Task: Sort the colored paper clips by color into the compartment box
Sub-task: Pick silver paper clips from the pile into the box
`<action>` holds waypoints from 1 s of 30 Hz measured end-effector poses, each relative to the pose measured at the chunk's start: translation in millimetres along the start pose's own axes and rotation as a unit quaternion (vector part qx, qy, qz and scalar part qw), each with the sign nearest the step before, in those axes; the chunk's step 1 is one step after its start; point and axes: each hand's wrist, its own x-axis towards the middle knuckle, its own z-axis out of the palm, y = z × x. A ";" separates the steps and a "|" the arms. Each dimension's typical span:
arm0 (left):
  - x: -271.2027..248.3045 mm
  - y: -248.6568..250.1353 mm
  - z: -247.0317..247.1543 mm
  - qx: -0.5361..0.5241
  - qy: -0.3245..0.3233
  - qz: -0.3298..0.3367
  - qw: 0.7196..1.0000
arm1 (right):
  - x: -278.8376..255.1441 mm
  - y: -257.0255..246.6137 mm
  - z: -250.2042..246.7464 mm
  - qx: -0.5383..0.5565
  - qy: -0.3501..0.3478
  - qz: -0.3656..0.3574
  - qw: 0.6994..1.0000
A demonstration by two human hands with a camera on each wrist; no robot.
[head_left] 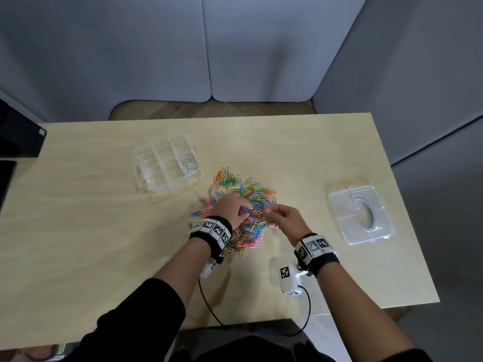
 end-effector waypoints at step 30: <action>6.3 0.5 2.4 -0.004 0.040 -0.020 0.999 | 5.1 3.4 -2.1 -0.112 -0.022 -0.036 0.993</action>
